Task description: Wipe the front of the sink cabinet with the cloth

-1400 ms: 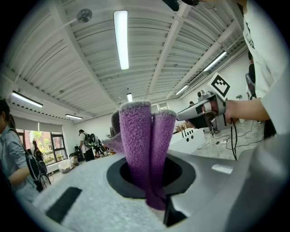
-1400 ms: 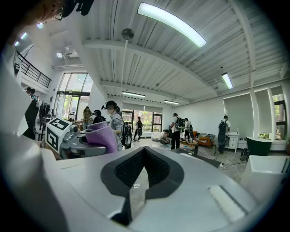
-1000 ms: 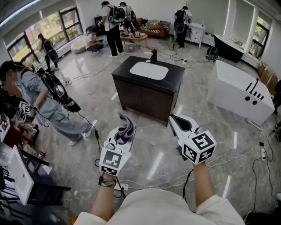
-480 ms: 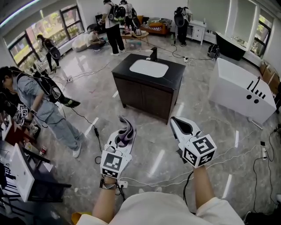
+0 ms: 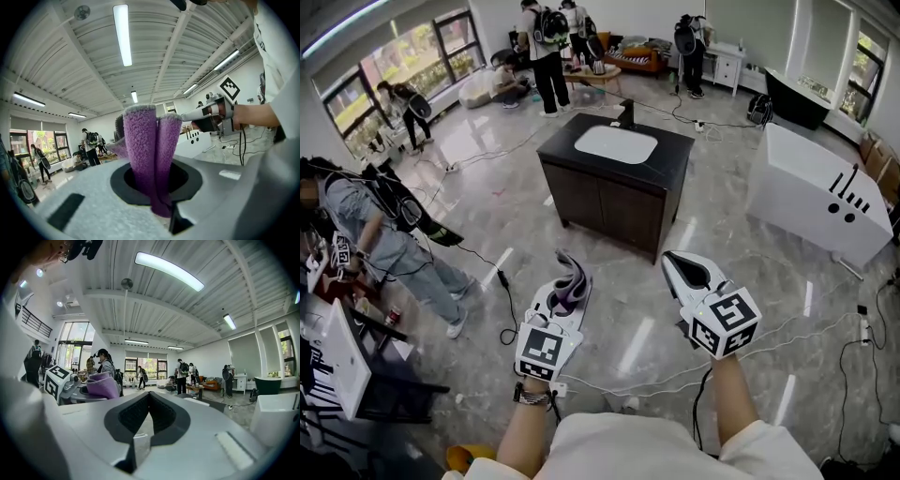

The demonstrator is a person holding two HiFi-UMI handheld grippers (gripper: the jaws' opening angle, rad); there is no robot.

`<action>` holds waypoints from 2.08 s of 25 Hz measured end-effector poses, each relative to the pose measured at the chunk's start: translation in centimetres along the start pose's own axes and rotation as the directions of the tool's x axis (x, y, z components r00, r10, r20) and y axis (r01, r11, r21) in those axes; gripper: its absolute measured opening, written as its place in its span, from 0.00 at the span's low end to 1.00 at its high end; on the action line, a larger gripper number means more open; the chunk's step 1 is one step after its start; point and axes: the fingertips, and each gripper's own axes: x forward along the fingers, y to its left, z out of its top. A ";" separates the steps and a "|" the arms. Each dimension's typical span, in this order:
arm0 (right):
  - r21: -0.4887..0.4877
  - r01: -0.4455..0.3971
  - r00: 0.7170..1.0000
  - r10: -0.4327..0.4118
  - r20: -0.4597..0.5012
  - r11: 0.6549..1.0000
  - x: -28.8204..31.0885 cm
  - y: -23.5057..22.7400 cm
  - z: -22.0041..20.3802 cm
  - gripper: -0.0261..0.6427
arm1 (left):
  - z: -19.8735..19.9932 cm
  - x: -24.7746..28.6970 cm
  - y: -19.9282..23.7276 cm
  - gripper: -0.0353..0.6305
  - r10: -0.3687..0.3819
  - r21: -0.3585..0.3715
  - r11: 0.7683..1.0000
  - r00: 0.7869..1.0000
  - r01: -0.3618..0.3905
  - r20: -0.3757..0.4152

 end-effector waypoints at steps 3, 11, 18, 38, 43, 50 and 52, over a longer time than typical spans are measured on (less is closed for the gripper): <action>0.004 -0.008 1.000 0.008 0.008 1.000 -0.3 -0.5 0.1 0.05 | 0.1 0.7 -0.4 0.12 -0.010 0.004 1.000 1.000 0.010 -0.007; 0.022 0.030 0.999 -0.030 0.014 0.999 0.7 -4.1 0.0 0.05 | 0.1 3.8 0.3 0.12 -0.021 0.000 1.000 1.000 0.021 0.014; 0.039 0.033 0.999 -0.034 0.019 0.999 6.7 -7.4 0.2 0.05 | -1.4 8.6 5.2 0.12 -0.038 -0.009 0.999 0.999 0.038 0.020; 0.013 0.085 0.996 -0.086 0.039 0.996 33.9 -14.3 4.5 0.05 | -3.7 22.7 31.7 0.12 -0.041 -0.010 0.999 0.997 0.042 0.066; 0.005 0.089 0.995 -0.089 0.032 0.996 38.6 -15.7 4.7 0.05 | -5.0 25.3 35.9 0.12 -0.044 -0.019 0.999 0.997 0.045 0.065; -0.007 0.077 0.997 -0.077 0.032 0.997 43.9 -16.5 5.6 0.05 | -5.1 27.8 40.2 0.12 -0.058 -0.017 0.998 0.996 0.059 0.069; -0.009 0.075 0.997 -0.074 0.029 0.997 45.7 -16.9 5.7 0.05 | -5.5 28.6 41.6 0.12 -0.059 -0.017 0.998 0.996 0.060 0.067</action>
